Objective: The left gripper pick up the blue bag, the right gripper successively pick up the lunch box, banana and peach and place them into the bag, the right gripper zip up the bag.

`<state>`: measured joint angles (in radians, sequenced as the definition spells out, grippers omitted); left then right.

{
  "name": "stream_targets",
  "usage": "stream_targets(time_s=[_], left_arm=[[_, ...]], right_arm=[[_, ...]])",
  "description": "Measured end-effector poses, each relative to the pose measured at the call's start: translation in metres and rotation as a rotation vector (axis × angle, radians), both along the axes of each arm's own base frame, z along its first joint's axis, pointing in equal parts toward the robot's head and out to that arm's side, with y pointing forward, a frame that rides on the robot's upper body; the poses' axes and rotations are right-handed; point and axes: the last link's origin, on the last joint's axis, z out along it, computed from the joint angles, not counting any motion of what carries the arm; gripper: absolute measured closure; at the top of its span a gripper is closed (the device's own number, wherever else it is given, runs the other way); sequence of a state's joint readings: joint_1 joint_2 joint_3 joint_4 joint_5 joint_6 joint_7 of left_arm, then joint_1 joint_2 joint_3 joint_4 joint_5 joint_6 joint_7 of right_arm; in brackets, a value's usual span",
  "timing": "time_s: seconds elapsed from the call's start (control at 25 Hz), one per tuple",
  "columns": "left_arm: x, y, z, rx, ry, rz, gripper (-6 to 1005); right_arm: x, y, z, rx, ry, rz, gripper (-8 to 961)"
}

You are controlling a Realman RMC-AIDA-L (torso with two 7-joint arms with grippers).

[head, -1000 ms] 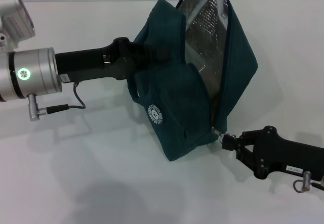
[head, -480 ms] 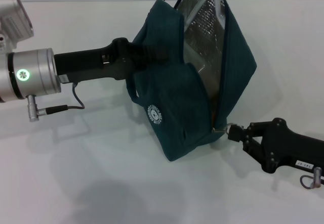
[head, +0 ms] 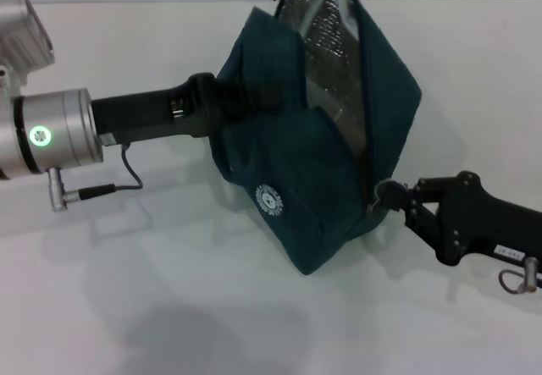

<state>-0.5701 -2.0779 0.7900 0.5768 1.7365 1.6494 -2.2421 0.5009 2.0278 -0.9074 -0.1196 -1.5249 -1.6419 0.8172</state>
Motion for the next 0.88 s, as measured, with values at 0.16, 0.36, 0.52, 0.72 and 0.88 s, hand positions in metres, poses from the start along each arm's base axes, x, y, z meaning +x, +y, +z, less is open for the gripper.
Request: stream_targets(time_s=[0.16, 0.36, 0.52, 0.72, 0.88], left_arm=[[-0.005, -0.004, -0.001, 0.032, -0.002, -0.003, 952], [-0.013, -0.009, 0.001, 0.092, -0.009, -0.016, 787], [-0.017, -0.012, 0.003, 0.141, -0.035, -0.017, 701], [-0.019, -0.014, 0.006, 0.186, -0.041, -0.044, 594], [-0.016, -0.019, 0.007, 0.212, -0.046, -0.114, 414]], right_arm=[[-0.005, 0.003, 0.0, -0.004, 0.004, 0.017, 934], [-0.009, 0.006, 0.001, 0.011, 0.013, 0.035, 933], [-0.013, 0.007, 0.005, 0.031, 0.04, 0.057, 932], [-0.016, 0.009, 0.009, 0.06, 0.068, 0.064, 931], [-0.02, 0.013, 0.012, 0.084, 0.093, 0.062, 930]])
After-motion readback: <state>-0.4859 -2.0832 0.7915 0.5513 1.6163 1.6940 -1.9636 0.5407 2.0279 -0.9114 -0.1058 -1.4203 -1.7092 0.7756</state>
